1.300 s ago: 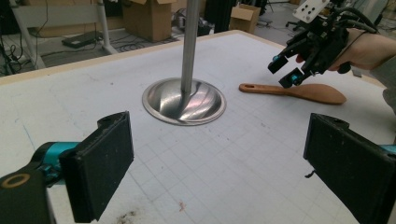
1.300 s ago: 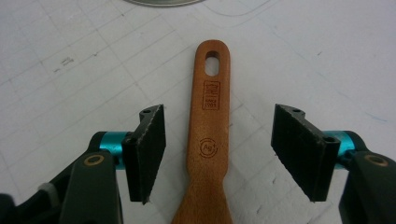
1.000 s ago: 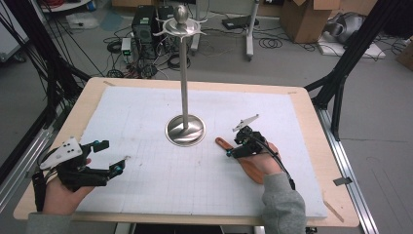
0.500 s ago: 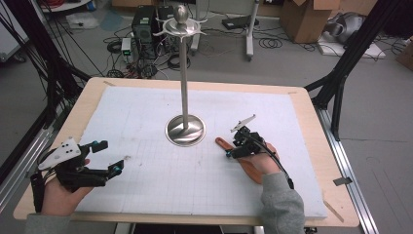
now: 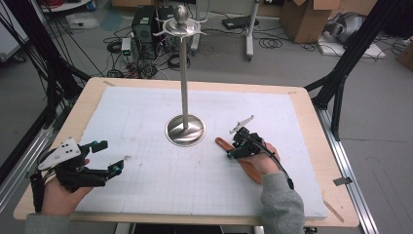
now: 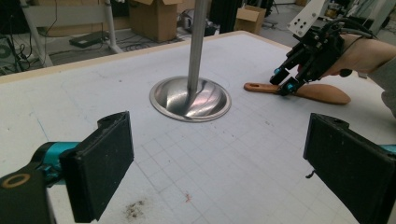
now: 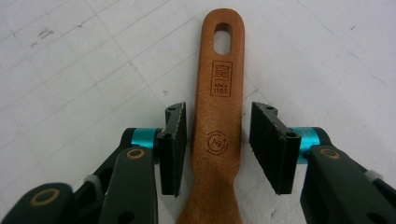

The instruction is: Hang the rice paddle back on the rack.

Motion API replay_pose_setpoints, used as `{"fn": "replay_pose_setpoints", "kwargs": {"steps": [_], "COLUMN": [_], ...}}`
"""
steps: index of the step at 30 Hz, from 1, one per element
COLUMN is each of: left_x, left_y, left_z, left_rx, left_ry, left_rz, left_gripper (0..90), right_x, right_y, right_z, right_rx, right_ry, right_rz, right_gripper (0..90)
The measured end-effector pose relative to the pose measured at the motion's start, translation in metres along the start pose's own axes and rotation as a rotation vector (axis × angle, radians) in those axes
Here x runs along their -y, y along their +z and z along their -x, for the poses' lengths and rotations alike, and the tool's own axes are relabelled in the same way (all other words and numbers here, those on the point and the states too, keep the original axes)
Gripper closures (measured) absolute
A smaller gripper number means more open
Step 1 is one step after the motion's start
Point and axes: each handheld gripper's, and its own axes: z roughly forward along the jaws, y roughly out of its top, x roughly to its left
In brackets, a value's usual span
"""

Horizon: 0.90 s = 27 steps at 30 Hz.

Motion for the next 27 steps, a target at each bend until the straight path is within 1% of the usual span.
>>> {"fn": "replay_pose_setpoints", "kwargs": {"steps": [6,9,12,15,19,27], "left_x": [0.0003,0.0015,0.0016,0.0,-0.0007,-0.0008], "left_y": [0.0002,0.0003,0.0005,0.0011,0.0018,0.0032], "left_z": [-0.0002,-0.0016,-0.002,-0.0004,0.0001,-0.0002], "left_rx": [-0.005,-0.011,-0.01,-0.003,0.0,0.003], "left_ry": [0.001,-0.004,-0.005,-0.002,0.003,0.001], "left_rz": [0.001,-0.002,-0.002,0.002,0.003,0.001], "left_gripper": [8.8,8.8,8.8,8.8,8.8,8.8], "right_x": [0.0007,0.0012,0.0025,0.0037,0.0052,0.0047], "right_y": [0.0002,-0.0001,-0.0003,-0.0003,-0.0005,-0.0012], "right_z": [0.0006,0.0004,0.0008,0.0012,0.0009,-0.0014], "right_rx": [-0.007,-0.008,-0.016,-0.013,-0.014,0.001], "right_ry": [0.001,-0.003,0.002,0.002,0.011,-0.016], "right_rz": [0.005,0.007,0.013,0.021,0.031,0.026], "right_gripper": [57.4,58.2,59.9,62.3,63.0,64.4]}}
